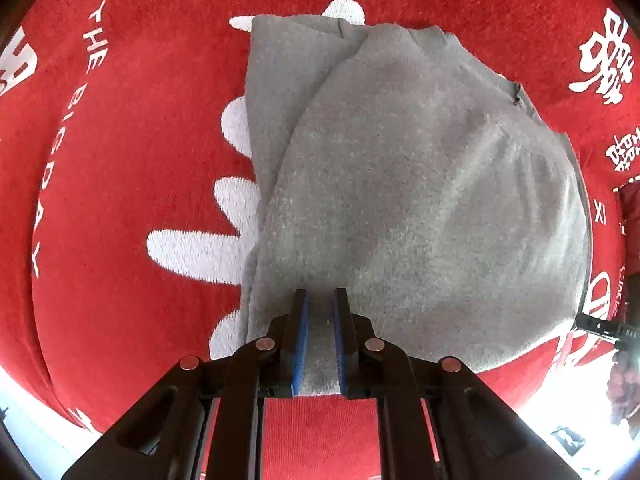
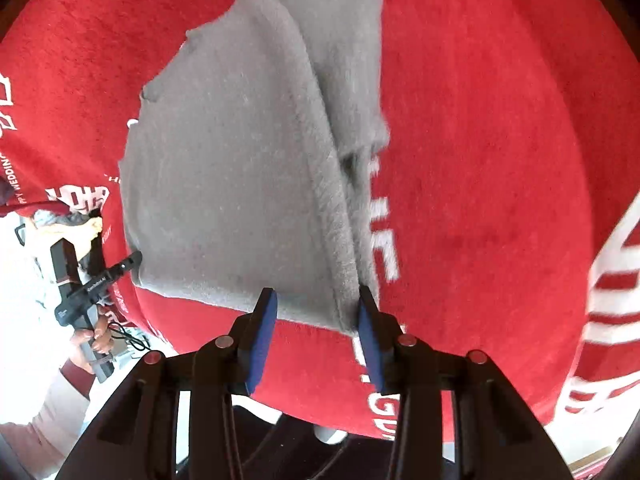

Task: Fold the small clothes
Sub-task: 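Open both grippers and lift them off the sweater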

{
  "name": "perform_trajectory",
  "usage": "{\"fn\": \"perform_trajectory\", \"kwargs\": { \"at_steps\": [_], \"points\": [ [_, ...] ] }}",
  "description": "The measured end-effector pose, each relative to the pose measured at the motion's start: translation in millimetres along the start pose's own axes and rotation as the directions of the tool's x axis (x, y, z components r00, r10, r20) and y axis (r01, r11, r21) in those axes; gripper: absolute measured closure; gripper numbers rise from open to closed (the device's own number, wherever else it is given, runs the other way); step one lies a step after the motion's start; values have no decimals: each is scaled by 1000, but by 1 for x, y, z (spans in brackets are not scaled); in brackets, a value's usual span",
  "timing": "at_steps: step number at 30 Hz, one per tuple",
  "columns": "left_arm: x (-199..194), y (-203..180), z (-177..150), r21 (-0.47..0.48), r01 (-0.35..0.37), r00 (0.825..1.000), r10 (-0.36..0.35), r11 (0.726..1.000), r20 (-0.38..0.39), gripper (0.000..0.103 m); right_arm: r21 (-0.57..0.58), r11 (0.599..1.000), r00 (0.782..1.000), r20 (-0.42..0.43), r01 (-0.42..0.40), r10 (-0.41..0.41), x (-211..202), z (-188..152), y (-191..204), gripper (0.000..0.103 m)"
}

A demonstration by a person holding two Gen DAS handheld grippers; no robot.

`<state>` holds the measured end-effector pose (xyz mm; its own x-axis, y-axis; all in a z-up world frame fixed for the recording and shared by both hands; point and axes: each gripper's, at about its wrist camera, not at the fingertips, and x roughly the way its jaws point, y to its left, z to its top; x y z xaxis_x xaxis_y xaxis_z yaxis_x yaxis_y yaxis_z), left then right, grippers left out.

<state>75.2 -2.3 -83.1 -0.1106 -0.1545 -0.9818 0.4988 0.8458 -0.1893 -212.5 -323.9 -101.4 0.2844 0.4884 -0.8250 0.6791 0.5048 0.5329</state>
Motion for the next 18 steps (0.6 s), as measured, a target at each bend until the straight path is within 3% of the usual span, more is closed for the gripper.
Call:
{"fn": "perform_trajectory", "kwargs": {
  "at_steps": [1,2,5,8,12,16,17,18],
  "points": [
    [-1,-1,-1,2,-6,1000,6,1000,4,90,-3,1000,1000,8,-1,1,0,3,3,73],
    [-1,-4,-2,9,-18,1000,18,1000,11,90,-15,1000,1000,0,8,-8,-5,7,5,96],
    [-2,-10,-18,54,-74,997,74,996,10,90,-189,974,991,-7,127,-130,-11,12,27,97],
    [-2,-12,-38,51,-88,996,88,995,1,90,-248,940,969,-9,235,-245,-8,12,28,97],
    [-9,-7,-53,-23,-95,995,95,995,1,90,-155,965,977,-4,211,-214,-14,8,14,96],
    [-23,-6,-67,-93,-132,991,133,987,8,90,-169,951,964,100,259,-245,-38,13,27,86],
    [-27,-7,-70,-109,-128,991,130,986,14,90,-176,953,967,122,245,-226,-44,17,30,78],
    [-29,-7,-72,-122,-120,992,123,985,20,90,-187,956,969,146,226,-201,-49,23,35,64]
  ]
}}
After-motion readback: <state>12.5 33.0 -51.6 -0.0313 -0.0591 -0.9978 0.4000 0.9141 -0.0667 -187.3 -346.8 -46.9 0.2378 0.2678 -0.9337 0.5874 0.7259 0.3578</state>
